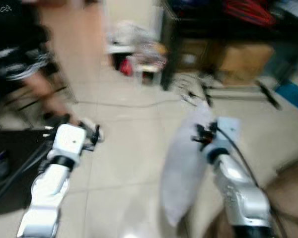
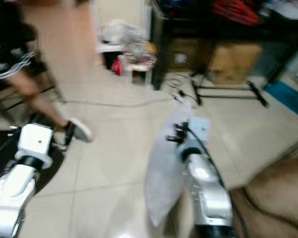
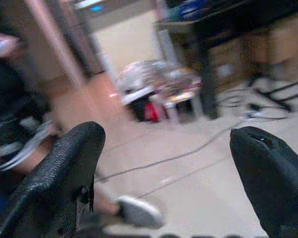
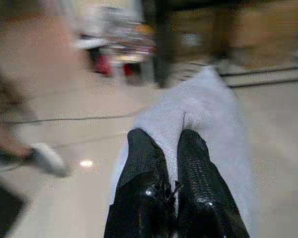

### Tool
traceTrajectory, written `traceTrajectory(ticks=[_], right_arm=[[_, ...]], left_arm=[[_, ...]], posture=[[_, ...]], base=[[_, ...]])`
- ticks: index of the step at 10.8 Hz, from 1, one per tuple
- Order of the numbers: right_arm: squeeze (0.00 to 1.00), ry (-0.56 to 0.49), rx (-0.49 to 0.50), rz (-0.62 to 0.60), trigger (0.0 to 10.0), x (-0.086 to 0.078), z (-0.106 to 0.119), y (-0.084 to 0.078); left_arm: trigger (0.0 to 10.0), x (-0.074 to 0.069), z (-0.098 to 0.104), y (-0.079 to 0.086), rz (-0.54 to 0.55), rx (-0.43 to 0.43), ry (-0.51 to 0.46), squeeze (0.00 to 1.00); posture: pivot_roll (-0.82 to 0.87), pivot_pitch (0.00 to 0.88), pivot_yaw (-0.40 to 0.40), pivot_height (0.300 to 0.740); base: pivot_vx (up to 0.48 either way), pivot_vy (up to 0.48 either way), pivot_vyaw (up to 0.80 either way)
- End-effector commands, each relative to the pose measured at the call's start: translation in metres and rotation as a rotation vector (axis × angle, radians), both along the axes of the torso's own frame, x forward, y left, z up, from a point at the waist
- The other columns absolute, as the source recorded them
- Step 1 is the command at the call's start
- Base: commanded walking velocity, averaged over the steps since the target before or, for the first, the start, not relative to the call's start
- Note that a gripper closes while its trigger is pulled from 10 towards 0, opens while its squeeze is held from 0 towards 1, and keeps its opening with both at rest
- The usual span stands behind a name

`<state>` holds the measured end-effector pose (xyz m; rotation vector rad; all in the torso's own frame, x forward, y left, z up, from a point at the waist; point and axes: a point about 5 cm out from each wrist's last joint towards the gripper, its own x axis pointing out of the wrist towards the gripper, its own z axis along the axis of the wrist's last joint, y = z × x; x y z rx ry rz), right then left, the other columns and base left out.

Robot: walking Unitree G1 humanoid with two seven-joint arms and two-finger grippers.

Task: Move the pillow to the sofa from floor

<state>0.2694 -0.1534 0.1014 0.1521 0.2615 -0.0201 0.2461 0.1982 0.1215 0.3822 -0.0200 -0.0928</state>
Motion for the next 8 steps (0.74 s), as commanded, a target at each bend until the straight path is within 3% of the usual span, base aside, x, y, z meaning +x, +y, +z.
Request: traceTrajectory(ticks=[1,6,8], right_arm=[[0.0,-0.051,-0.015,-0.032,10.0,0.0,0.011,-0.008],[0.0,-0.004,-0.068,-0.107,10.0,-0.011,0.007,-0.025],[0.0,-0.021,-0.05,-0.104,10.0,-0.004,0.011,-0.018]], left_arm=[[10.0,0.002,0.002,-0.003,-0.019,0.002,-0.005,0.0],[10.0,0.006,-0.002,-0.005,-0.007,-0.009,-0.002,0.0],[10.0,0.008,-0.002,-0.004,0.001,-0.01,-0.002,0.0]], posture=[[-0.03,0.0,-0.047,0.74],[-0.07,0.0,-0.043,0.74],[-0.07,0.0,-0.037,0.74]], base=[[0.0,0.0,-0.8],[0.0,0.0,-0.8],[0.0,0.0,-0.8]])
